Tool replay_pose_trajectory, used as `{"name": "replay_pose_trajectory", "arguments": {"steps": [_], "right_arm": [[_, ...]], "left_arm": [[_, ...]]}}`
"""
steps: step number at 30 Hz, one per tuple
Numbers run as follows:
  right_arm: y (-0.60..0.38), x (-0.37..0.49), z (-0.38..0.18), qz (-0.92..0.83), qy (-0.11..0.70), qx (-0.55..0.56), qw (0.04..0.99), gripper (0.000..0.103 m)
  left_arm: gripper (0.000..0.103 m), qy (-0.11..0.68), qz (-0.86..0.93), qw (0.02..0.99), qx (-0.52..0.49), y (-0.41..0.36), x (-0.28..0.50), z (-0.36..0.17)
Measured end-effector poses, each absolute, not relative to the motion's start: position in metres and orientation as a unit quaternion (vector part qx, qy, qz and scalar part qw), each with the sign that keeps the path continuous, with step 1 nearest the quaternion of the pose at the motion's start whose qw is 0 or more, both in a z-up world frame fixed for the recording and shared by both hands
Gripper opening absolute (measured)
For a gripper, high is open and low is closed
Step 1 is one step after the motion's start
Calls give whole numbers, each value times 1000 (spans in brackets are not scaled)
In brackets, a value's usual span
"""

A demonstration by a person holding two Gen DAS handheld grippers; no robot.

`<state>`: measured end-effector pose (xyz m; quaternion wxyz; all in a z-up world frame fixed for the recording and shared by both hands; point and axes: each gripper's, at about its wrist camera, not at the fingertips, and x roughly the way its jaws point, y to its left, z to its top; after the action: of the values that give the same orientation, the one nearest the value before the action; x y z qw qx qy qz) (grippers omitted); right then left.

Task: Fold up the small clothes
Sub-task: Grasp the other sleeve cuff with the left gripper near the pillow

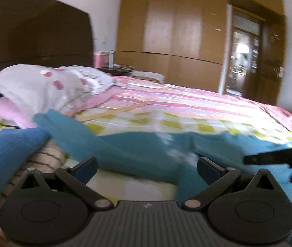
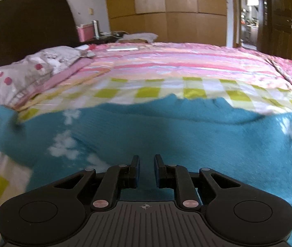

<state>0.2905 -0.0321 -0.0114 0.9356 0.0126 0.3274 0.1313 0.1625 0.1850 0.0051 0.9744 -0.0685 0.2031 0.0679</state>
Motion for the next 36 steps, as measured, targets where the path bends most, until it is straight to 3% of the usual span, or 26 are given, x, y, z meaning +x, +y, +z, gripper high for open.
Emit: {"name": "replay_pose_trajectory", "arguments": {"steps": [10,22,24,29,32,36], "right_arm": [[16,272,-10,203,329,10,922,17],[22,254,-21,236,347,26,907,17],[23,252,-21,239,348,28,906,17],[24,250,-19,243,351,32,904,17],[24,247,-18,244,352,28,903,17],[25,245,-16,244,352,19,904,17]], "left_arm": [[103,220,170,948,-152,260,204,-11],[103,240,194,928,-209,297,262,-40],[98,228,197,932,-200,298,261,-36],[67,215,202,930,-218,311,263,-30],[68,212,200,924,-248,322,269,-29],[79,198,217,915,-276,332,275,-30]]}}
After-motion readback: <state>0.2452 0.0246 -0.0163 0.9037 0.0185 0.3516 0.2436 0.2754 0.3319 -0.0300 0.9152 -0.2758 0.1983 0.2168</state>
